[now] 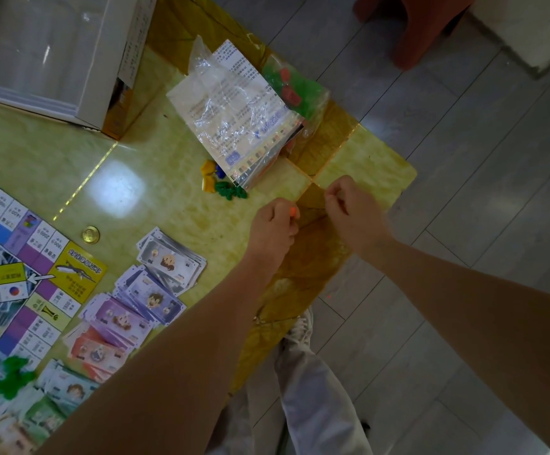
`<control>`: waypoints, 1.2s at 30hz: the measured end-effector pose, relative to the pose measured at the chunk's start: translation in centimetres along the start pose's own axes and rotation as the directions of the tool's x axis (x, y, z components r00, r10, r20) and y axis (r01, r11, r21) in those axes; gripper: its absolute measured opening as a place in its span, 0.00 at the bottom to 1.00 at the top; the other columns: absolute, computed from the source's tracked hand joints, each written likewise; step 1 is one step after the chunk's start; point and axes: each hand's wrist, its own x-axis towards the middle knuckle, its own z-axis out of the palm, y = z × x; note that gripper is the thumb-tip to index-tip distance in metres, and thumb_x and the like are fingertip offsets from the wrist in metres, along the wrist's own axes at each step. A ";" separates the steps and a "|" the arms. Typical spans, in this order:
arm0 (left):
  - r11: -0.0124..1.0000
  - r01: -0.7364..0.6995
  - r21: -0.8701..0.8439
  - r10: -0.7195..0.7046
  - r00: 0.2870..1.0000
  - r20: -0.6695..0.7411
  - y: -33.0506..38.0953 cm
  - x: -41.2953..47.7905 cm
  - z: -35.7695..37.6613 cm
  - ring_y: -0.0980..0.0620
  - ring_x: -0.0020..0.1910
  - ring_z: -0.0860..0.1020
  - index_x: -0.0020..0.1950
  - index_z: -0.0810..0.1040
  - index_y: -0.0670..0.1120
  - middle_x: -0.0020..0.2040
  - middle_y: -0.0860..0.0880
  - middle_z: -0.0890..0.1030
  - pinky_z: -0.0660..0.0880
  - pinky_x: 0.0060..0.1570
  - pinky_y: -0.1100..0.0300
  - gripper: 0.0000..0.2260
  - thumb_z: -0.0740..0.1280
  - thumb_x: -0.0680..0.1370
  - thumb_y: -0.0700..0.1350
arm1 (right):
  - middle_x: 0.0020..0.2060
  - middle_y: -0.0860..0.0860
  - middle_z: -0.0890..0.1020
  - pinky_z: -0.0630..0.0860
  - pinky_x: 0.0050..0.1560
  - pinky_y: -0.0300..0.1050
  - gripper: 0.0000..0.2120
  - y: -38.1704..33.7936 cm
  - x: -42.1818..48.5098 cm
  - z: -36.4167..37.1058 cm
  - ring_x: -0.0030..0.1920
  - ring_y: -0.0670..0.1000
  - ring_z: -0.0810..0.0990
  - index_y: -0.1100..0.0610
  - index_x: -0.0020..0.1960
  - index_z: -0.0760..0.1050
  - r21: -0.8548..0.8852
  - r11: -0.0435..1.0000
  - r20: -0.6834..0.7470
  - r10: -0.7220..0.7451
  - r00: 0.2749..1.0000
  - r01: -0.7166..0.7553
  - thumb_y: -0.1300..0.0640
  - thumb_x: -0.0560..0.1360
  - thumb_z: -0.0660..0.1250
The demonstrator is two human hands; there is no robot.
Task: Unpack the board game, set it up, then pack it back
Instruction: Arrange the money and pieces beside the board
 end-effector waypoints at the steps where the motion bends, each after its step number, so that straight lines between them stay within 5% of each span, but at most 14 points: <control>1: 1.000 0.013 -0.021 -0.012 1.000 0.017 0.4 -0.3 -0.1 0.56 0.22 0.56 0.36 0.68 0.45 0.27 0.50 0.61 0.52 0.22 0.67 0.12 0.55 0.79 0.39 | 0.29 0.47 0.70 0.64 0.31 0.44 0.05 -0.1 -0.1 -0.1 0.29 0.48 0.68 0.55 0.47 0.69 0.095 0.994 0.002 0.045 0.999 -0.044 0.57 0.80 0.57; 6: 0.997 0.060 -0.056 -0.057 0.997 0.050 1.2 -1.8 -0.4 0.54 0.23 0.55 0.32 0.67 0.46 0.25 0.51 0.61 0.49 0.28 0.59 0.14 0.55 0.78 0.41 | 0.30 0.50 0.68 0.62 0.31 0.43 0.12 -0.3 -1.1 -0.6 0.31 0.48 0.65 0.57 0.36 0.67 0.342 0.929 -0.032 0.162 0.986 -0.141 0.59 0.78 0.55; 12: 0.995 0.062 -0.074 -0.051 0.989 0.140 -0.2 -3.5 0.7 0.56 0.23 0.58 0.35 0.73 0.46 0.25 0.52 0.64 0.53 0.23 0.66 0.21 0.55 0.83 0.54 | 0.24 0.49 0.70 0.60 0.26 0.39 0.16 0.9 -4.0 -1.1 0.24 0.46 0.64 0.55 0.32 0.70 0.551 0.806 -0.069 0.299 0.952 -0.214 0.62 0.78 0.56; 19: 0.973 0.177 -0.148 -0.120 0.936 0.330 -3.0 -5.8 4.3 0.56 0.22 0.62 0.37 0.72 0.45 0.25 0.52 0.68 0.52 0.23 0.63 0.15 0.51 0.79 0.43 | 0.29 0.56 0.72 0.61 0.21 0.34 0.13 4.2 -9.6 -1.2 0.20 0.43 0.66 0.59 0.34 0.67 0.782 0.544 -0.042 0.534 0.845 -0.304 0.64 0.77 0.53; 24: 0.983 0.183 -0.019 -0.167 0.930 0.327 -4.6 -6.6 7.4 0.55 0.22 0.63 0.35 0.71 0.45 0.26 0.51 0.69 0.55 0.22 0.64 0.14 0.51 0.78 0.42 | 0.26 0.53 0.74 0.60 0.27 0.39 0.17 7.8 -12.0 -1.1 0.22 0.46 0.65 0.56 0.31 0.68 0.745 0.575 -0.065 0.565 0.823 -0.336 0.62 0.77 0.55; 36: 0.981 0.159 0.112 -0.173 0.977 0.124 -7.6 -5.4 23.7 0.58 0.18 0.62 0.38 0.73 0.45 0.23 0.53 0.69 0.55 0.18 0.69 0.13 0.55 0.80 0.39 | 0.31 0.50 0.71 0.60 0.20 0.32 0.15 21.3 -11.6 -10.5 0.27 0.46 0.65 0.55 0.46 0.74 0.675 0.597 0.069 0.533 0.843 -0.433 0.67 0.80 0.51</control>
